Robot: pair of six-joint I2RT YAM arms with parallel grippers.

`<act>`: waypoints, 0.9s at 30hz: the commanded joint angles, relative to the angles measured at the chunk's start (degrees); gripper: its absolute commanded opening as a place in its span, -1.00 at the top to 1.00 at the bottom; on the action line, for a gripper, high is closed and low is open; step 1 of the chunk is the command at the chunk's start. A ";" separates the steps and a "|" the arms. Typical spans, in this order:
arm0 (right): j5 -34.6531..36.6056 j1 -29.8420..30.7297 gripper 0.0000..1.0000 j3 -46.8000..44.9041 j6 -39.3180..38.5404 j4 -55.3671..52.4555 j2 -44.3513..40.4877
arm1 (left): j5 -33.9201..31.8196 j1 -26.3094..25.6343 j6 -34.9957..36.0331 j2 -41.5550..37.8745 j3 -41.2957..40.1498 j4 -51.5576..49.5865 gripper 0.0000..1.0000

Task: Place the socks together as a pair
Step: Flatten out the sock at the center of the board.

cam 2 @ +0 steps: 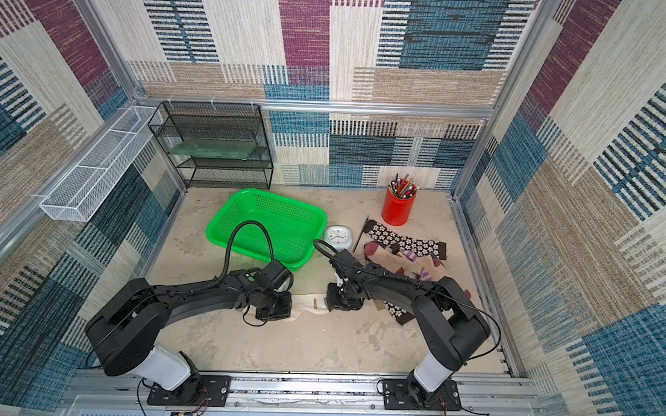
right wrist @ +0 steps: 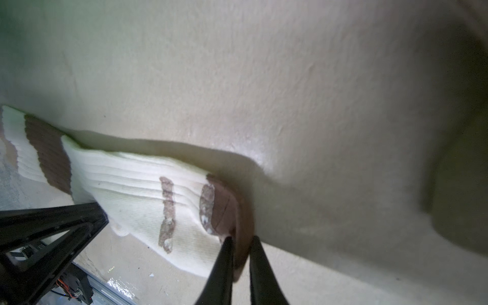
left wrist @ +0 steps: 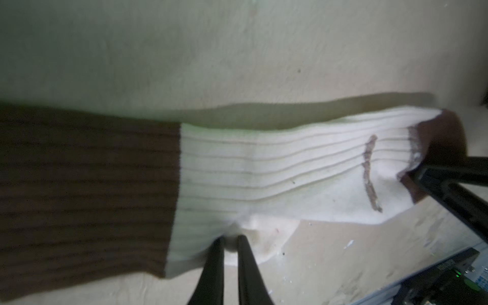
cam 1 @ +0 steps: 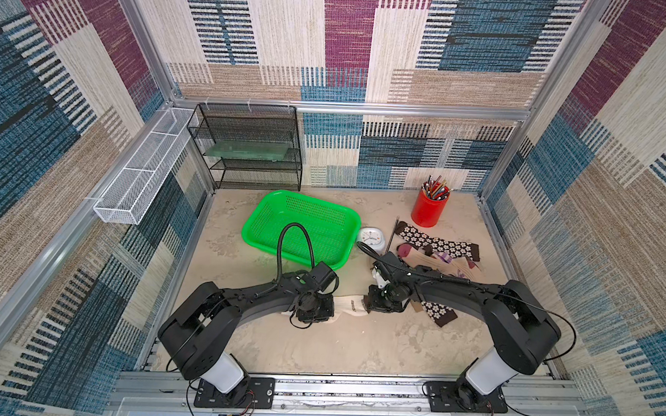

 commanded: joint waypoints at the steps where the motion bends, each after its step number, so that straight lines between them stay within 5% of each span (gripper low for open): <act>1: -0.51 -0.12 0.84 0.12 0.14 0.19 0.07 | -5.31 0.05 0.67 2.68 0.10 -3.01 0.76; 15: 1.44 -6.09 0.94 -1.26 -4.04 -9.67 -4.95 | -9.14 0.56 8.63 -0.45 -10.35 -10.29 0.77; 27: 2.44 -4.70 0.65 -4.46 -2.70 -7.50 -4.39 | -4.23 -0.12 7.20 -7.05 -8.72 -11.00 0.76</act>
